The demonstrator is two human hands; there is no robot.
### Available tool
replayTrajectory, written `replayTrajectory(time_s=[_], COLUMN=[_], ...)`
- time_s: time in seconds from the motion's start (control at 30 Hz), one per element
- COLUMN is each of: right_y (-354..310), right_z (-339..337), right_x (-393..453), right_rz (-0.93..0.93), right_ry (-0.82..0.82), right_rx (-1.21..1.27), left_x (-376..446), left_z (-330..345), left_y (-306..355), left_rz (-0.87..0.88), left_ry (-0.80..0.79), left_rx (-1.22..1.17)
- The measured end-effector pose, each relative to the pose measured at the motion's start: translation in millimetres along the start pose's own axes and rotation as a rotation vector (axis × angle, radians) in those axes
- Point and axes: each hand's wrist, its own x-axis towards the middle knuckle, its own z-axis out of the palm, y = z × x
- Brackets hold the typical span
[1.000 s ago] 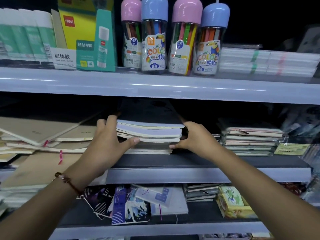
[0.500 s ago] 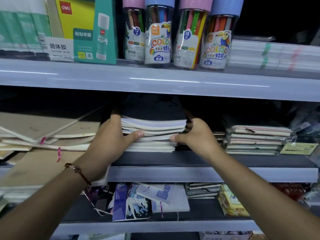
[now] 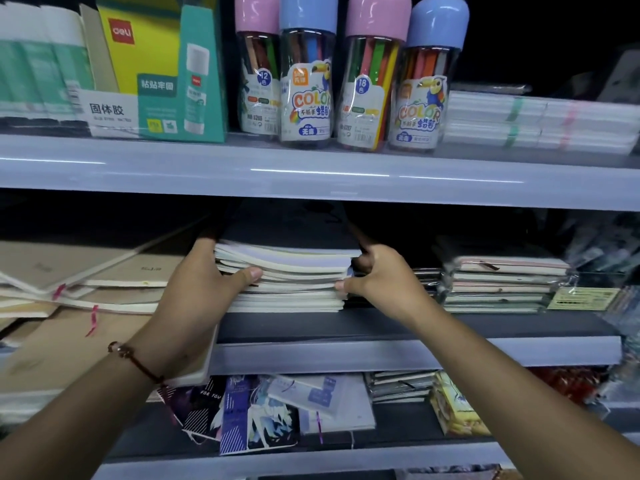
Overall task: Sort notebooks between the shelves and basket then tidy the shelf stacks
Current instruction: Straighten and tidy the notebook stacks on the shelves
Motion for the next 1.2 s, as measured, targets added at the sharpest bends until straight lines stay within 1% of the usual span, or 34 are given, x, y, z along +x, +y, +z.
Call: replayTrajectory(time_s=[0.1, 0.2, 0.3, 0.4, 0.47, 0.53, 0.6, 0.7, 0.73, 0.8, 0.87, 0.93, 0.97, 1.03, 1.13, 1.2], right_y=[-0.8, -0.5, -6.7, -5.3, -6.2, -11.9, -20.5, -25.1, -26.2, -26.7, -27.8, -30.1, -27.9, -23.5, -23.7, -21.1], right_z=[-0.5, -3.3, -0.1, 7.9, 10.9, 14.1, 20.1, 33.0, 34.3, 30.9, 25.0, 19.8, 17.4, 10.8, 2.6, 1.9], right_x=[-5.7, -0.7, 0.2, -2.8, -6.3, -13.8, -21.7, -22.2, -19.3, -12.3, -8.4, -7.8, -7.0, -6.0, -5.7, -5.6], right_rz=[0.027, 0.043, 0.026, 0.058, 0.090, 0.110, 0.096, 0.064, 0.052, 0.037, 0.039, 0.026, 0.011, -0.012, -0.039, -0.050], right_ry=[0.009, -0.023, 0.002, 0.074, 0.078, 0.082, 0.097, 0.104, 0.123, 0.152, 0.083, -0.029, -0.053, -0.049, -0.051, -0.074], right_rx=[0.031, -0.026, -0.096, -0.078, -0.024, 0.025, 0.018, -0.137, -0.186, -0.207, -0.133, -0.021, 0.004, -0.001, 0.074, 0.117], left_x=[-11.4, -7.8, 0.5, -2.3, -8.2, -14.7, -15.8, -12.9, -11.3, -8.8, -9.1, -9.4, -9.7, -10.0, -8.2, -7.0], left_z=[-3.6, -2.9, 5.1, 11.3, 10.9, 6.9, 4.7, 2.8, 2.9, 4.0, 5.2, 6.0, 5.7, 3.0, 1.1, 2.0], left_y=[0.4, -2.6, -1.0, 5.4, 5.9, 7.6, 5.1, 1.6, 0.6, -2.5, -4.0, -5.3, -5.1, -2.0, 1.9, 3.8], left_rz=[0.040, 0.023, -0.023, -0.051, -0.027, -0.032, -0.036, -0.048, -0.049, -0.026, 0.006, 0.000, -0.012, -0.029, -0.034, -0.021], left_ry=[-0.020, -0.029, -0.026, -0.022, -0.031, -0.065, -0.075, -0.016, -0.002, 0.019, 0.040, 0.033, 0.026, -0.013, -0.020, -0.010], left_rx=[-0.007, 0.004, 0.105, 0.204, 0.125, -0.039, -0.148, -0.201, -0.197, -0.125, -0.086, -0.064, -0.051, -0.108, -0.305, -0.257])
